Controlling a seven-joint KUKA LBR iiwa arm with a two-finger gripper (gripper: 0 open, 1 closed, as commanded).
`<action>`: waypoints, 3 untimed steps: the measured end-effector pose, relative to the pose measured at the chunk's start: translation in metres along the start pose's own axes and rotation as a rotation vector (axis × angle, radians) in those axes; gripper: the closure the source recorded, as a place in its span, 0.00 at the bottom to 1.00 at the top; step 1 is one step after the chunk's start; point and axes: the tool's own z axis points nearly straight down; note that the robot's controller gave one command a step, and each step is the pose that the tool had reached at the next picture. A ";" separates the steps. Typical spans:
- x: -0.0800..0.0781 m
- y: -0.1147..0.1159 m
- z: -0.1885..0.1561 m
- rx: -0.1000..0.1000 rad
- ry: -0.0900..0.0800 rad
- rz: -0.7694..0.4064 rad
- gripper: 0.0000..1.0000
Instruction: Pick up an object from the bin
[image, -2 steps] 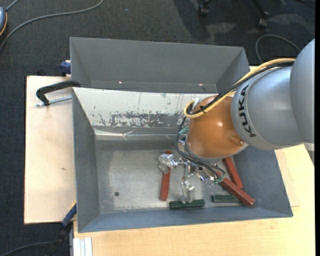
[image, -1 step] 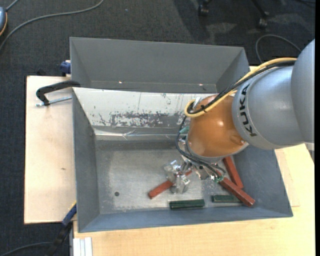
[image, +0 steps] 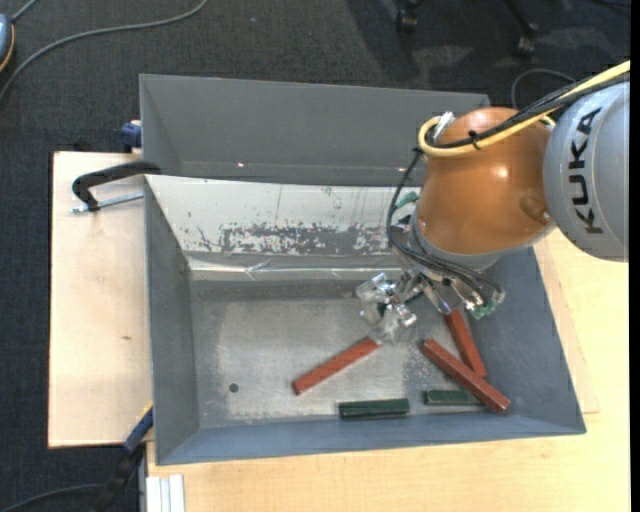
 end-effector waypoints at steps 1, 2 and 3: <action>0.001 0.001 0.005 -0.004 0.008 -0.001 0.00; 0.016 -0.029 0.118 -0.009 0.017 -0.094 0.00; 0.003 0.060 0.136 -0.012 0.011 -0.187 0.00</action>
Offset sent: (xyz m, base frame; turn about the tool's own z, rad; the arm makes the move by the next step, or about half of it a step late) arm 0.0000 0.0000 0.0000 0.0000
